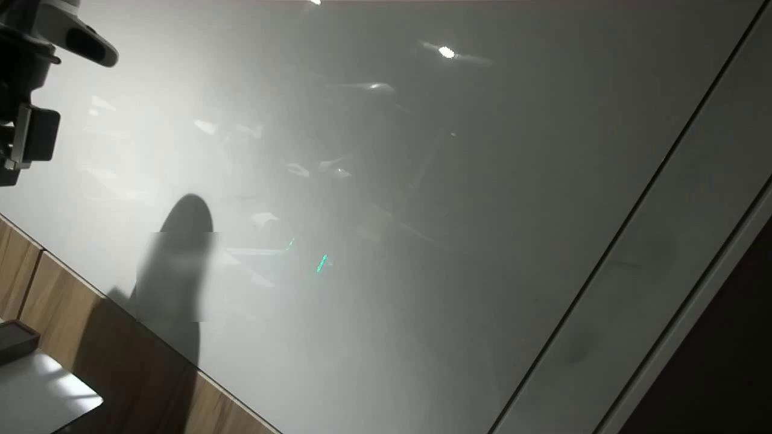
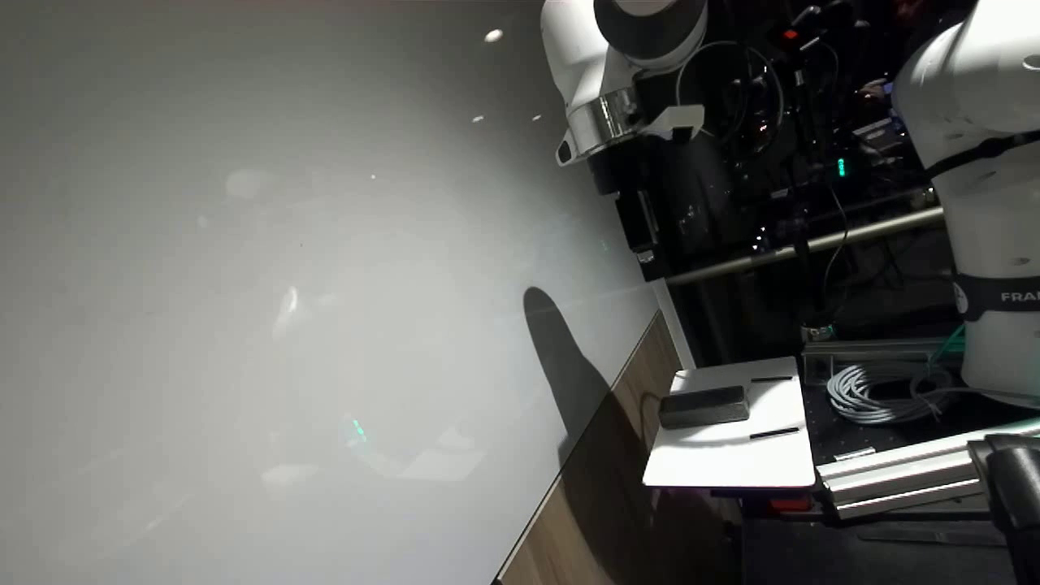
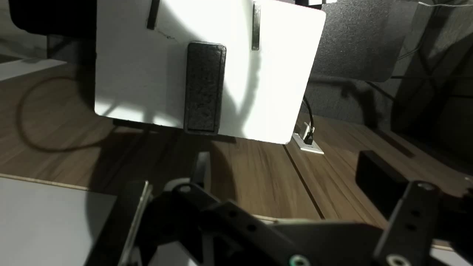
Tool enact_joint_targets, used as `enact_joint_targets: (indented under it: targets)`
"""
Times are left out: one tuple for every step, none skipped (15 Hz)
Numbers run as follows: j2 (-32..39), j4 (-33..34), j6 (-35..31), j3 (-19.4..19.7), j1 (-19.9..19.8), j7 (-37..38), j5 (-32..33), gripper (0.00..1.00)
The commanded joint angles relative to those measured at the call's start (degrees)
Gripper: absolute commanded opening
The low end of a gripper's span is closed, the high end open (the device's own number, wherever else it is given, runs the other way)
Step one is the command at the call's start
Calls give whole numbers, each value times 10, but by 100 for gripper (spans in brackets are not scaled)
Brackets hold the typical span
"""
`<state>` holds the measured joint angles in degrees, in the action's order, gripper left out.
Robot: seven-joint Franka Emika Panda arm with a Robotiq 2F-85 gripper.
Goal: Erase the drawing on the white board
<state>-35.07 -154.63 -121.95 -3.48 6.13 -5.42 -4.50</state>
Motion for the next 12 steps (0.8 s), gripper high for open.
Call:
enact_joint_targets:
  targets:
    - [-8,4,11,3,7,-1,4,100]
    - [-14,7,18,3,8,-4,6,100]
    - [-17,8,20,3,9,-6,7,100]
    - [-18,8,20,3,9,-7,7,100]
    - [-18,8,20,3,9,-8,8,100]
    - [-18,8,20,3,9,-8,8,100]
    - [-18,8,20,3,9,-9,8,100]
    - [-18,8,20,3,9,-9,8,100]
    - [-18,8,20,3,9,-9,8,100]
    - [-18,8,20,3,9,-9,8,100]
    - [-18,8,20,3,9,-9,8,100]
    - [-18,8,20,3,9,-9,8,100]
